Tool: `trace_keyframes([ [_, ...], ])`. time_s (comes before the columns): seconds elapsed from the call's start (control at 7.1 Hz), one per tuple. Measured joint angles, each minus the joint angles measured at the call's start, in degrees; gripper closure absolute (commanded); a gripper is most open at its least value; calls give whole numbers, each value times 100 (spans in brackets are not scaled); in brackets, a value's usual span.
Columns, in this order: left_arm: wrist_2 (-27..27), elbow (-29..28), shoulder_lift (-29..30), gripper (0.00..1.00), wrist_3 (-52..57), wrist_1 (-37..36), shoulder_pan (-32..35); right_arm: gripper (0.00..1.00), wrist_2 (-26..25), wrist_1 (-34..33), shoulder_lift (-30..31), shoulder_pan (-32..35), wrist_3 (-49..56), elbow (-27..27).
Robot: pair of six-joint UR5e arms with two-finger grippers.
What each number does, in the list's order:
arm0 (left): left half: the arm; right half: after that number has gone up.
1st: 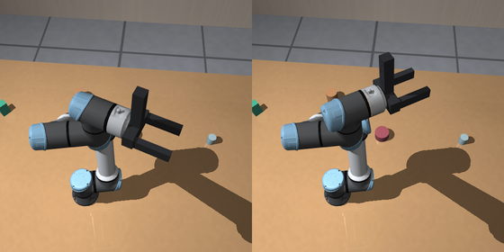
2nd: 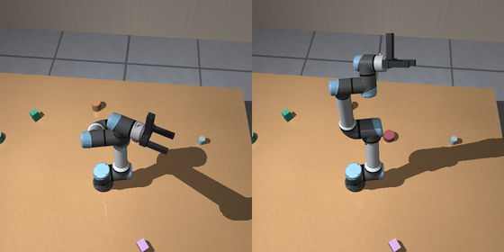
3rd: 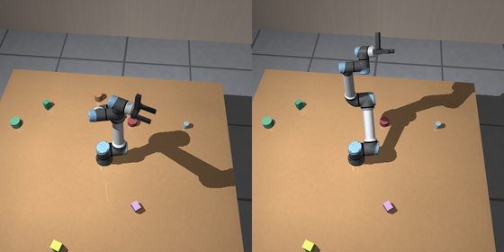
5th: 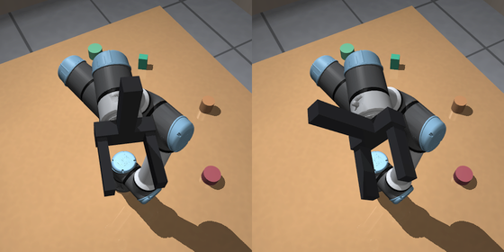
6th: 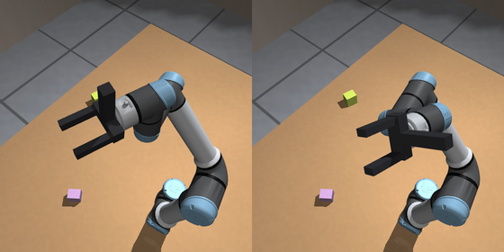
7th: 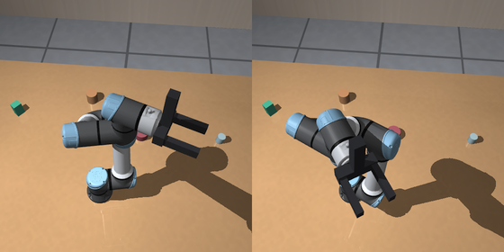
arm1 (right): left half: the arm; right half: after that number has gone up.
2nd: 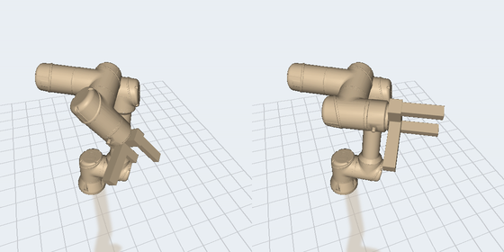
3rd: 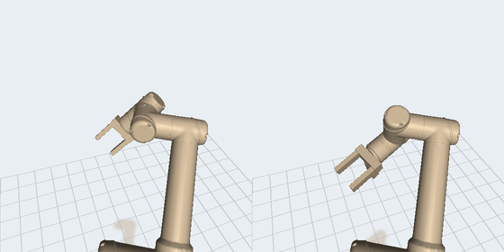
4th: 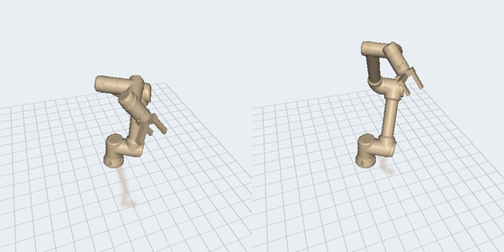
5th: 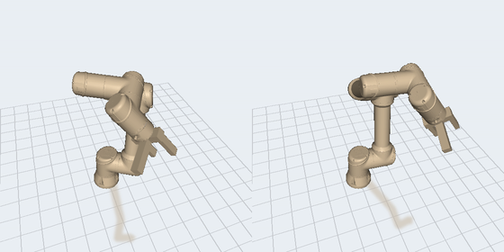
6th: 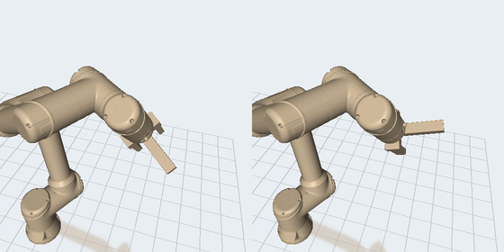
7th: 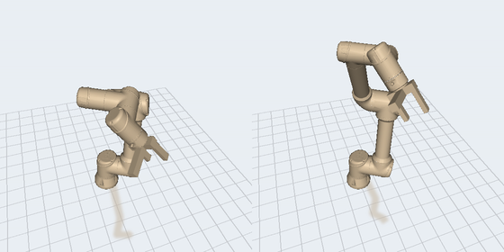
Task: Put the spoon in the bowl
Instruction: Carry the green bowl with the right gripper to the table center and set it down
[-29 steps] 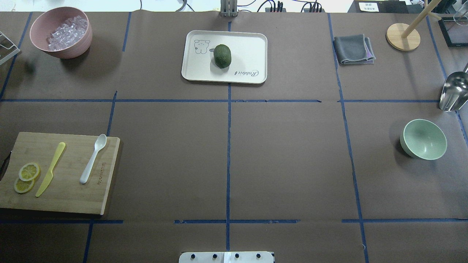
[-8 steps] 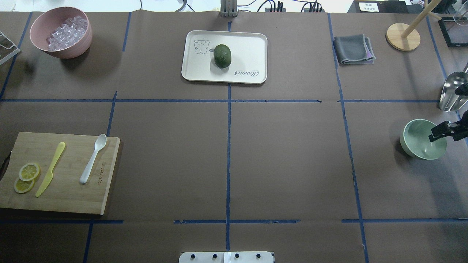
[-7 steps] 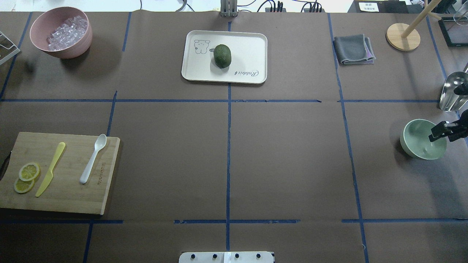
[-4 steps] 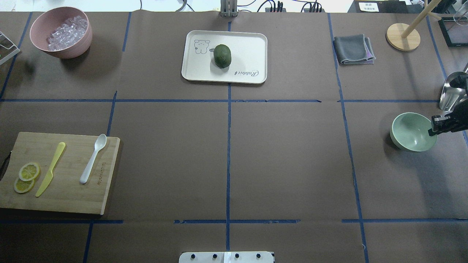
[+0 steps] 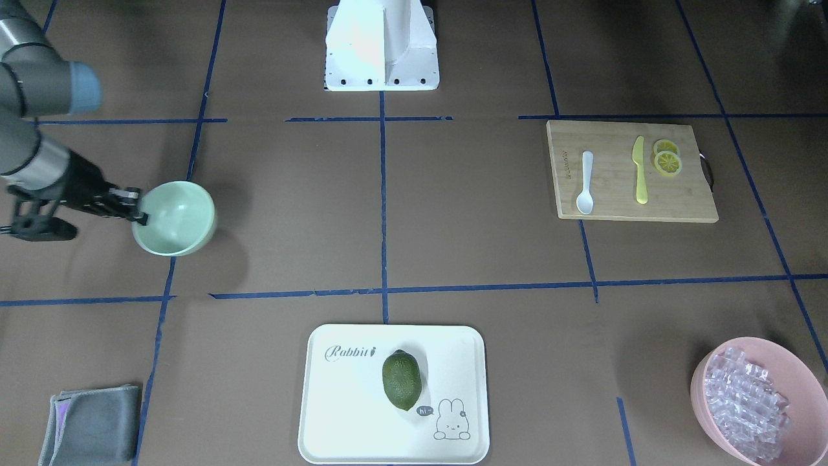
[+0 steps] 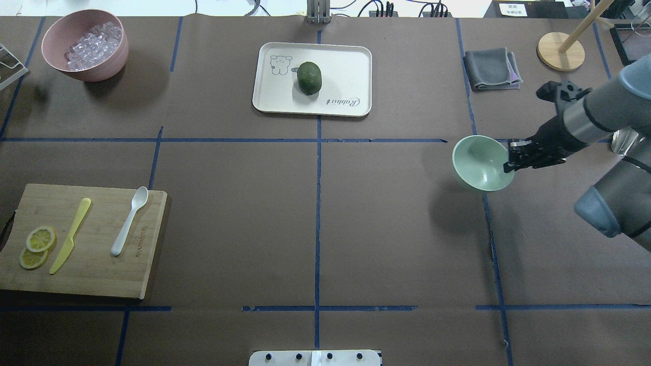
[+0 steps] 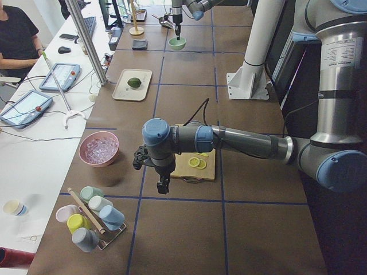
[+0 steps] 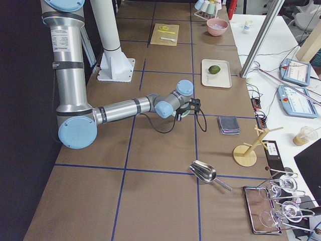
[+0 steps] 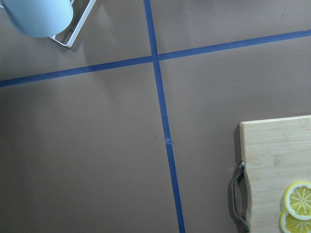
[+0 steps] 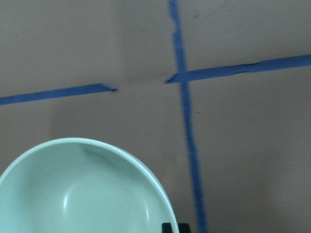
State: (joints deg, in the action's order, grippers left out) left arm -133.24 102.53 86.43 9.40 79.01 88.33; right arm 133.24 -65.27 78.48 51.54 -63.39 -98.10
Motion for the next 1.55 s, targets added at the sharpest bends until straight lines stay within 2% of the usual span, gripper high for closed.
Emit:
trace_keyframes([
  [0.28, 0, 12, 3, 0, 4, 6, 0, 100, -486, -150, -981, -923, -1152, 68],
  [0.42, 0, 16, 5, 0, 3, 8, 0, 100, -786, -488, -1437, -1273, -1369, 125],
  [0.7, 0, 33, 12, 0, -7, 7, -2, 100, -1245, -984, -2057, -1665, -1579, 377],
  [0.99, 0, 47, 14, 0, -14, 7, -8, 100, -1518, -1076, -2530, -1829, -1782, 842],
  [1.13, 0, 57, 14, 0, -16, 8, -8, 75, -1602, -1082, -2627, -1865, -1837, 956],
  [1.27, -2, 64, 14, 0, -17, 7, -8, 6, -1640, -1088, -2672, -1883, -1859, 999],
  [1.41, -6, 64, 14, 0, -8, 9, -15, 1, -1654, -1095, -2690, -1888, -1867, 1018],
  [1.55, -26, 68, 17, 0, -13, 70, -69, 1, -1659, -1102, -2692, -1891, -1868, 1015],
])
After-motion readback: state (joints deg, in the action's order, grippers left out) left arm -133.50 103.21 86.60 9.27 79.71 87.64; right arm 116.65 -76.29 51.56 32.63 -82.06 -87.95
